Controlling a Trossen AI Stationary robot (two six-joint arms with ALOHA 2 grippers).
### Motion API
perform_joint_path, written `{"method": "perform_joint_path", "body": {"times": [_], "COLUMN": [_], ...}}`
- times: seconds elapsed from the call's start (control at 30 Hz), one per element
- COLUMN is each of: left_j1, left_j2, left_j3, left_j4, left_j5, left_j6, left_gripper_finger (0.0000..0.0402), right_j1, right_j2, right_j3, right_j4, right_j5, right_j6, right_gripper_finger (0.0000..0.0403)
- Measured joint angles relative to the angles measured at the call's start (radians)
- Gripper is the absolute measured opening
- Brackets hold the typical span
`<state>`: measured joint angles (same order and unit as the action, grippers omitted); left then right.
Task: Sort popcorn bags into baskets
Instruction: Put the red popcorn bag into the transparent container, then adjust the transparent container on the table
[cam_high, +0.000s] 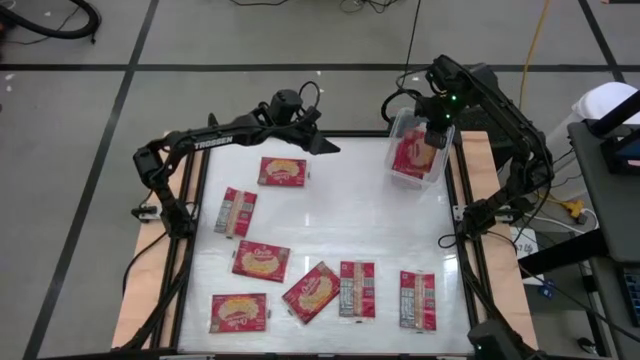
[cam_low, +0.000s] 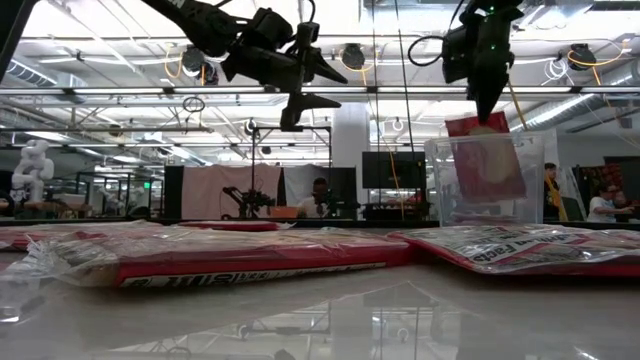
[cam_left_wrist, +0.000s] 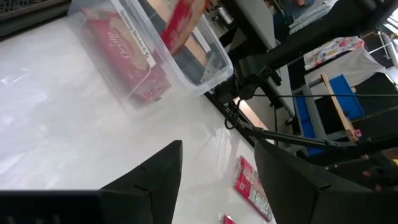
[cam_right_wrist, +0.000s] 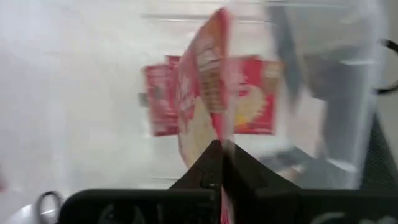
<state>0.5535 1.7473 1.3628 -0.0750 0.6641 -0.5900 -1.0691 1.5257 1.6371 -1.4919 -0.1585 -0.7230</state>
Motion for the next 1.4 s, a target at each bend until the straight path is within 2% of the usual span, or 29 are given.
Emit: {"method": "perform_joint_path", "body": {"times": [0.13, 0.3, 0.47, 0.63, 0.83, 1.07, 1.17, 1.3, 1.4], "left_j1": [-0.011, -0.020, -0.021, -0.021, -0.021, -0.021, -0.021, -0.022, -0.029], "left_j2": [0.000, 0.000, 0.000, 0.000, 0.000, 0.000, 0.000, 0.000, 0.000], "left_j3": [0.000, 0.000, 0.000, 0.000, 0.000, 0.000, 0.000, 0.000, 0.000], "left_j4": [0.000, 0.000, 0.002, 0.002, 0.002, 0.003, 0.001, -0.002, -0.002], "left_j5": [0.000, 0.000, -0.005, -0.006, -0.007, -0.007, -0.002, 0.006, 0.006], "left_j6": [0.000, 0.000, 0.000, 0.001, 0.001, -0.001, -0.003, -0.021, -0.020], "left_gripper_finger": [0.0198, 0.0203, 0.0200, 0.0196, 0.0208, 0.0202, 0.0196, 0.0193, 0.0193], "right_j1": [0.000, 0.000, 0.004, 0.004, 0.004, 0.023, 0.054, 0.110, 0.169], "right_j2": [-0.001, -0.001, -0.001, 0.000, 0.000, -0.003, -0.031, -0.087, -0.122], "right_j3": [-0.024, -0.124, -0.227, -0.283, -0.288, -0.200, -0.178, -0.177, -0.177], "right_j4": [-0.009, 0.022, 0.174, 0.330, 0.420, 0.353, 0.320, 0.219, 0.154], "right_j5": [-0.054, -0.049, 0.079, 0.163, 0.225, 0.213, 0.125, -0.163, -0.309], "right_j6": [0.008, 0.012, 0.105, 0.139, 0.162, 0.306, 0.395, 0.468, 0.500], "right_gripper_finger": [0.0000, 0.0000, 0.0000, 0.0000, 0.0007, 0.0050, 0.0069, 0.0080, 0.0081]}}
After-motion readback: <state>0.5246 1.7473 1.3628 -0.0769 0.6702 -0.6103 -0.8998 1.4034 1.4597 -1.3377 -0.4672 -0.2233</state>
